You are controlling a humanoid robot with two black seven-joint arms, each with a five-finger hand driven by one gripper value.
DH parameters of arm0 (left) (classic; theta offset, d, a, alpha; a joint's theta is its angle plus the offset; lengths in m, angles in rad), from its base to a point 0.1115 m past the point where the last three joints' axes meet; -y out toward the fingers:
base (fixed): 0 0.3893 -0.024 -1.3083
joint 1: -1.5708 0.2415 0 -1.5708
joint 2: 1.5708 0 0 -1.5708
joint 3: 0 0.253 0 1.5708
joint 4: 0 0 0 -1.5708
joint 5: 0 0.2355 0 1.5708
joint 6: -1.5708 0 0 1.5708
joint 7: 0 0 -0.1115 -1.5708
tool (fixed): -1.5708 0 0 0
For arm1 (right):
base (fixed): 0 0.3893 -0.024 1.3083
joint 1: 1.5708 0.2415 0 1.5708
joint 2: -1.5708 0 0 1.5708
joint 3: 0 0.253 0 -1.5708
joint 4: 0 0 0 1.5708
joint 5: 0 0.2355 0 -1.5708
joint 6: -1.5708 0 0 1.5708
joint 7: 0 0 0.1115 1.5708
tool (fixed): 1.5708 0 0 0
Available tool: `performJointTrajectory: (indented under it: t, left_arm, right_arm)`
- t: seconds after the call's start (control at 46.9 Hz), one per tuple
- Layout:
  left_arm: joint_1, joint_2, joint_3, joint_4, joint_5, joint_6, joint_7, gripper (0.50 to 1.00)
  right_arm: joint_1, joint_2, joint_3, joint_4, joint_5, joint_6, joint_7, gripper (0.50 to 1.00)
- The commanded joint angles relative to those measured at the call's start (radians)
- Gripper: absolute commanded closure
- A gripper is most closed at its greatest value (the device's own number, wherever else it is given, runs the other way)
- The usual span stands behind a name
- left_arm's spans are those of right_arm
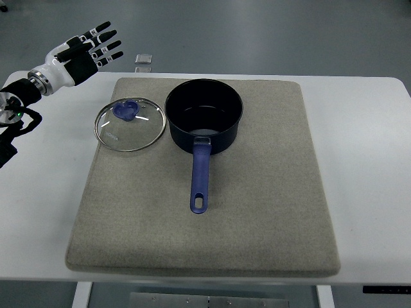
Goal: Open pot lid and place left with left hand
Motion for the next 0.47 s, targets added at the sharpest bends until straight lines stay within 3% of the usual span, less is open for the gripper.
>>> performJointTrajectory:
  t: [0.0, 0.448]
  left_arm:
    - [0.0, 0.0, 0.002, 0.0, 0.0, 0.0, 0.0, 0.508]
    - [-0.003, 0.0, 0.002, 0.001, 0.002, 0.0, 0.0, 0.508]
  right_arm:
    - [0.0, 0.0, 0.002, 0.0, 0.0, -0.001, 0.0, 0.583]
    - [-0.002, 0.0, 0.005, 0.015, 0.001, 0.002, 0.0, 0.583]
